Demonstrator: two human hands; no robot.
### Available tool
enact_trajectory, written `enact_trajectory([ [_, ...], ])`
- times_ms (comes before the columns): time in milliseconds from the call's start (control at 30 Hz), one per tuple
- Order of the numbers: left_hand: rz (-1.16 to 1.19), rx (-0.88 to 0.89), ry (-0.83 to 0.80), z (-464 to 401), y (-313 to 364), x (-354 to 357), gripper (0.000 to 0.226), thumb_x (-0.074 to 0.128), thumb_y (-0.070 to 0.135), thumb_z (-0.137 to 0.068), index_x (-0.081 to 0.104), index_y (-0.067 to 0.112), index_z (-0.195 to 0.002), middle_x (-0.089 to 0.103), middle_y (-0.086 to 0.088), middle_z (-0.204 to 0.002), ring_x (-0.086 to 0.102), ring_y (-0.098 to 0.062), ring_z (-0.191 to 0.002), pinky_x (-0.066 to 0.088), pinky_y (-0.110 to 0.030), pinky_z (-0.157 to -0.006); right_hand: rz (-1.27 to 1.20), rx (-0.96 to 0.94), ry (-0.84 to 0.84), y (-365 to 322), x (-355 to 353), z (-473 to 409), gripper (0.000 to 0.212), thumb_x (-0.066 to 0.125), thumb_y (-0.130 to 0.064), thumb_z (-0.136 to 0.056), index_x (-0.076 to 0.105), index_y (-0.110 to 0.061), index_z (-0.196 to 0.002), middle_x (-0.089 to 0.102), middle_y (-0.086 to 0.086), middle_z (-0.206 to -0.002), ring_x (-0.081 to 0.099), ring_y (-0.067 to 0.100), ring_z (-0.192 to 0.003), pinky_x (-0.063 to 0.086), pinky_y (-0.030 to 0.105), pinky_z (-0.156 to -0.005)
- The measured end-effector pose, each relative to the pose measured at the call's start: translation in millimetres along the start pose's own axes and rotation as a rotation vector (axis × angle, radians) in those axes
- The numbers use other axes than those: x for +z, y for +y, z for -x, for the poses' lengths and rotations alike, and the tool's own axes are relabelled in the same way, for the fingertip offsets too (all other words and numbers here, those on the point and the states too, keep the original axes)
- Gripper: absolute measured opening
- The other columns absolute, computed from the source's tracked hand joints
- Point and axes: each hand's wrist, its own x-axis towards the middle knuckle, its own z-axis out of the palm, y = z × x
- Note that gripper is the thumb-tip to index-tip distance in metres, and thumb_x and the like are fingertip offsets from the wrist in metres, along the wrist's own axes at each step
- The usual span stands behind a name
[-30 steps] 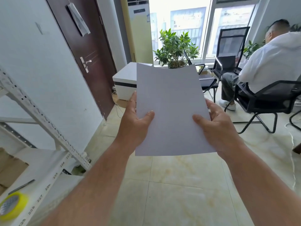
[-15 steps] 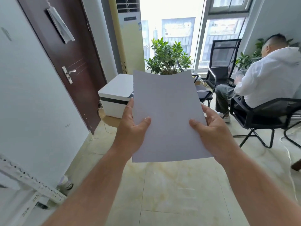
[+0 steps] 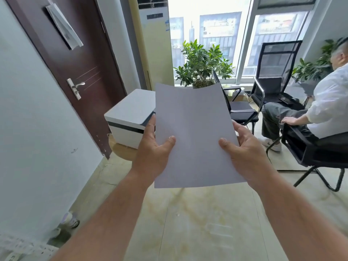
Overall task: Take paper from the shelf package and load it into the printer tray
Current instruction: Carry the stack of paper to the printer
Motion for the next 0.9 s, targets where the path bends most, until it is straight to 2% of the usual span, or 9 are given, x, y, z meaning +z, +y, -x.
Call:
enact_trajectory([
  [167, 0.004, 0.02, 0.033, -46.4, 4.2, 38.4, 0.075, 0.07, 0.024, -0.087, 0.037, 0.041, -0.152, 0.064, 0.011, -0.139, 0.066, -0.013, -0.122, 0.054, -0.048, -0.103, 0.013, 0.01, -0.057, 2.4, -27.4, -68.1, 0.062, 0.068, -0.016, -0.095, 0.049, -0.038, -0.15, 0.08, 0.0, -0.117, 0.079, 0.03, -0.101, 0.059, 0.06, -0.093],
  [367, -0.032, -0.028, 0.056, -106.5, -5.0, 63.8, 0.079, 0.072, 0.034, -0.084, 0.034, 0.043, -0.153, 0.059, 0.011, -0.144, 0.064, -0.018, -0.125, 0.053, -0.052, -0.103, -0.026, 0.039, -0.049, 11.0, -36.6, -137.9, 0.065, 0.069, -0.01, -0.096, 0.047, -0.031, -0.153, 0.077, 0.002, -0.125, 0.078, 0.029, -0.104, 0.06, 0.058, -0.093],
  [500, -0.024, -0.034, 0.082, -156.9, -20.0, 76.7, 0.082, 0.072, 0.029, -0.088, 0.029, 0.04, -0.157, 0.054, 0.015, -0.148, 0.061, -0.012, -0.128, 0.052, -0.048, -0.106, 0.011, 0.044, -0.07, 17.1, -34.8, -192.8, 0.059, 0.065, -0.007, -0.1, 0.05, -0.033, -0.151, 0.078, 0.0, -0.121, 0.078, 0.026, -0.102, 0.061, 0.056, -0.092],
  [600, -0.026, -0.026, 0.1, -200.2, -32.7, 82.1, 0.074, 0.07, 0.02, -0.095, 0.032, 0.041, -0.154, 0.057, 0.023, -0.139, 0.062, -0.006, -0.124, 0.054, -0.044, -0.104, 0.047, 0.047, -0.075, 18.7, -27.8, -237.6, 0.06, 0.065, -0.008, -0.1, 0.048, -0.033, -0.152, 0.077, -0.001, -0.123, 0.078, 0.025, -0.104, 0.061, 0.056, -0.093],
  [800, -0.014, -0.071, 0.117, -260.5, -42.8, 92.7, 0.07, 0.067, 0.019, -0.098, 0.03, 0.053, -0.146, 0.055, 0.037, -0.125, 0.064, -0.009, -0.12, 0.055, -0.045, -0.103, 0.079, 0.07, -0.119, 16.7, -20.1, -309.7, 0.059, 0.063, -0.005, -0.101, 0.049, -0.031, -0.152, 0.077, -0.001, -0.124, 0.078, 0.023, -0.105, 0.061, 0.055, -0.094],
  [900, -0.025, -0.08, 0.135, -284.8, -43.9, 99.7, 0.071, 0.066, 0.022, -0.099, 0.028, 0.048, -0.153, 0.055, 0.03, -0.131, 0.063, -0.009, -0.121, 0.056, -0.043, -0.101, 0.094, 0.056, -0.151, 16.4, -19.7, -340.1, 0.056, 0.062, -0.004, -0.101, 0.053, -0.033, -0.148, 0.078, -0.004, -0.121, 0.078, 0.021, -0.104, 0.061, 0.053, -0.094],
])
